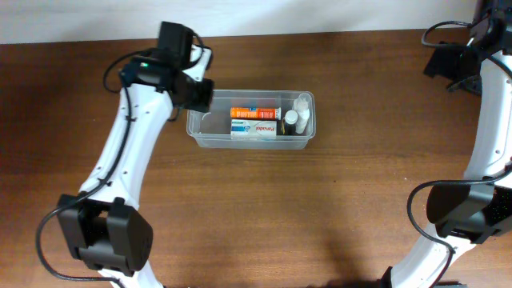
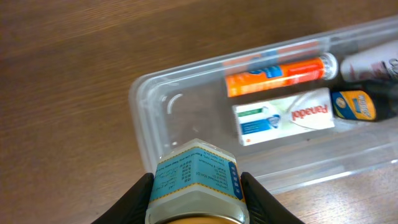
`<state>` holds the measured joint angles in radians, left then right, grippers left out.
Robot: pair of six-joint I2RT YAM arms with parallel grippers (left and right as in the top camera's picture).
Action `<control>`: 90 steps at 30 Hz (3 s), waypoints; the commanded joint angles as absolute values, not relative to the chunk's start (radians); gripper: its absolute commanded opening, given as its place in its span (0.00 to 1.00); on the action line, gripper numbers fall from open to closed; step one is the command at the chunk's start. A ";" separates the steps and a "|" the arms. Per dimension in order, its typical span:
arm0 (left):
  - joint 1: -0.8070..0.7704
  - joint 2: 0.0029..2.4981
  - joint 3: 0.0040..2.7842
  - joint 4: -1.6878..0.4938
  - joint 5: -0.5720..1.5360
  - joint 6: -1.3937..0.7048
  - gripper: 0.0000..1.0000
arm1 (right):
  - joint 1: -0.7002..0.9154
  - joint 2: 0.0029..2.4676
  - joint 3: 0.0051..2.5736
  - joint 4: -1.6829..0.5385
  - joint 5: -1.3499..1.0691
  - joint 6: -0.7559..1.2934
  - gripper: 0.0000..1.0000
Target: Pack container
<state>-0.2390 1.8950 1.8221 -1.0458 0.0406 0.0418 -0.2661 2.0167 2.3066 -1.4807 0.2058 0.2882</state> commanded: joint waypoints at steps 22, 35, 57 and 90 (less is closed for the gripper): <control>-0.303 2.226 1.837 -1.007 -0.007 0.057 0.24 | -0.269 2.015 2.311 -1.478 0.221 0.297 0.98; -0.302 2.256 1.837 -1.003 -0.008 0.058 0.50 | -0.269 2.015 2.311 -1.478 0.221 0.297 0.98; -0.299 2.255 2.208 -1.280 0.012 0.054 0.61 | -0.269 2.015 2.311 -1.478 0.221 0.297 0.98; -0.306 1.346 2.087 -1.682 -0.247 -0.122 0.99 | -0.269 2.015 2.311 -1.478 0.221 0.297 0.98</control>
<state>-0.3027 1.5146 2.2066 -1.6821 -0.1364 -0.0273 -0.2661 2.0167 2.3066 -1.4815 0.2058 0.2882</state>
